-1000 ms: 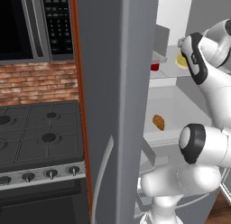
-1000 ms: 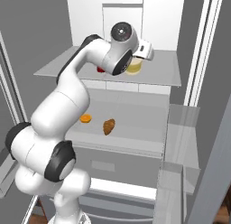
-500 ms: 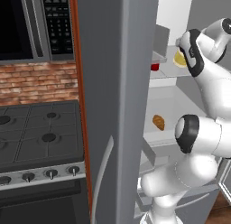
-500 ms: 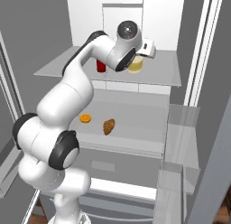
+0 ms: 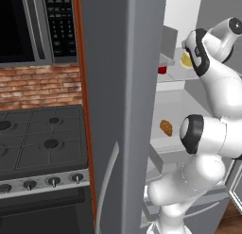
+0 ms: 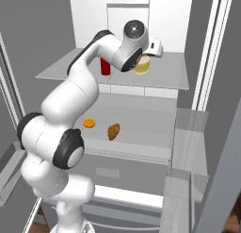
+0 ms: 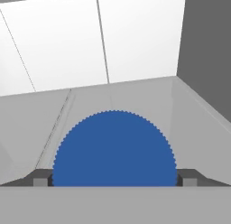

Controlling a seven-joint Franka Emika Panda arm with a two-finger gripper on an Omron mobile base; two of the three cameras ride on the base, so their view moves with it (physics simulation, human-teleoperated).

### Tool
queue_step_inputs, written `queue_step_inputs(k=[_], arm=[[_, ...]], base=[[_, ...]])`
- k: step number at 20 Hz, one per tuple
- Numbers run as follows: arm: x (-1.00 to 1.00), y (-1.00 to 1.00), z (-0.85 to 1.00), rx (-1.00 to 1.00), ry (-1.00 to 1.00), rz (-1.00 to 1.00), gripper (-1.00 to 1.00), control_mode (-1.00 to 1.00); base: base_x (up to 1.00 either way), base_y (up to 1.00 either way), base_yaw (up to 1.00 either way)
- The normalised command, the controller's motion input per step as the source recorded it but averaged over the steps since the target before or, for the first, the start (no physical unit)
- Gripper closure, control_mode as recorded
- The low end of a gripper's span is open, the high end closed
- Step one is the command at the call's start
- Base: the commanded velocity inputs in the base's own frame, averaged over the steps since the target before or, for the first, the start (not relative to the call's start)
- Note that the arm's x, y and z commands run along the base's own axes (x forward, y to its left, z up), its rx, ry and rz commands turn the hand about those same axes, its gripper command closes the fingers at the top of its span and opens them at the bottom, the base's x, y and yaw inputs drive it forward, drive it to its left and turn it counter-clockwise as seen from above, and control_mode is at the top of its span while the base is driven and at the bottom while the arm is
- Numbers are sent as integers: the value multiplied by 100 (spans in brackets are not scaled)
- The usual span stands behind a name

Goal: Place the mayonnaise and ketchup from the counter to the top shelf of the fridge. If the existing items in the fridge are on the top shelf, move them to other shelves.

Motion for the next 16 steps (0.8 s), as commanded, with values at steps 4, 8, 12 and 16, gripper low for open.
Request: queue_step_inputs(k=[4,8,12,16], arm=[[11,0,0,0,0,0,-100,-100],[4,0,0,0,0,0,-100,-100],[0,0,0,0,0,0,-100,-100],[0,0,0,0,-2,0,-100,-100]], base=[[0,0,0],[0,0,0],[0,0,0],[0,0,0]])
